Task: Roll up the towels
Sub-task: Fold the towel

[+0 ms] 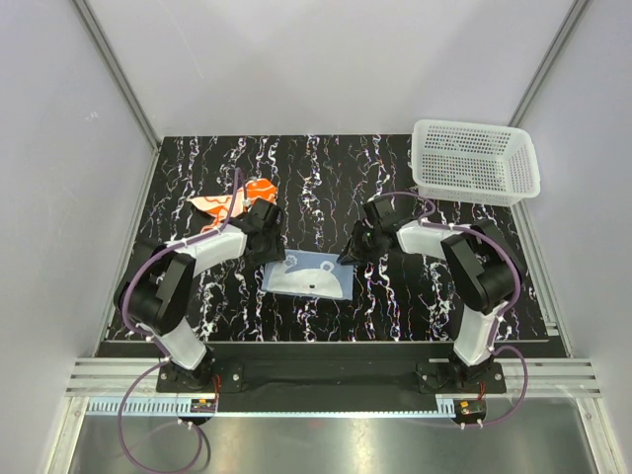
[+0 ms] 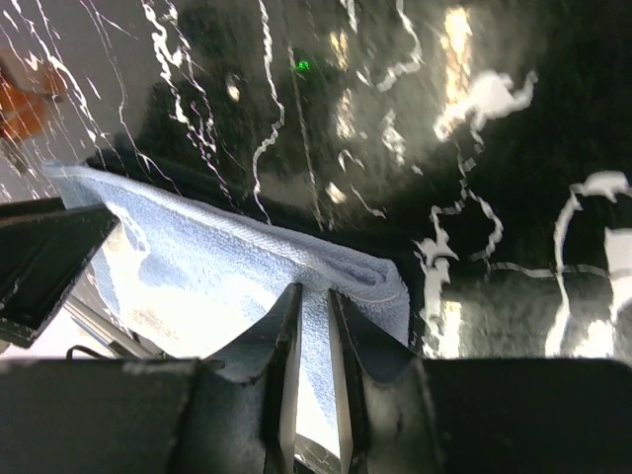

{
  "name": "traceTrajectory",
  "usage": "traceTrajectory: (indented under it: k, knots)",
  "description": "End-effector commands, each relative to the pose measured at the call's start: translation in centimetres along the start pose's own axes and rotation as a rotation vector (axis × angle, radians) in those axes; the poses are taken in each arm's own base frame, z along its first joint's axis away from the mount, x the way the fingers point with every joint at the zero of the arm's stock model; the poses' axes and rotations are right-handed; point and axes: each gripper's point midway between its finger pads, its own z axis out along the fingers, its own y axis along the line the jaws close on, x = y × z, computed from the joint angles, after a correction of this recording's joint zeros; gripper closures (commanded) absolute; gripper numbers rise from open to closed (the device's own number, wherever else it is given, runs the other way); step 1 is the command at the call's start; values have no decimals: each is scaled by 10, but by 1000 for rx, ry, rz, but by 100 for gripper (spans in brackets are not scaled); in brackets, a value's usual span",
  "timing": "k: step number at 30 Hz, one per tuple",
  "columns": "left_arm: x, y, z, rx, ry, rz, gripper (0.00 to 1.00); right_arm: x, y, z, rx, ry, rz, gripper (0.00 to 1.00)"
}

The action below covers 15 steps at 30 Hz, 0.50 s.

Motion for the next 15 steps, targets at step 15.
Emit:
traceTrajectory:
  k: [15]
  knots:
    - [-22,22,4,-158,-40,58,40,56,-55,-38,173,26,127,67]
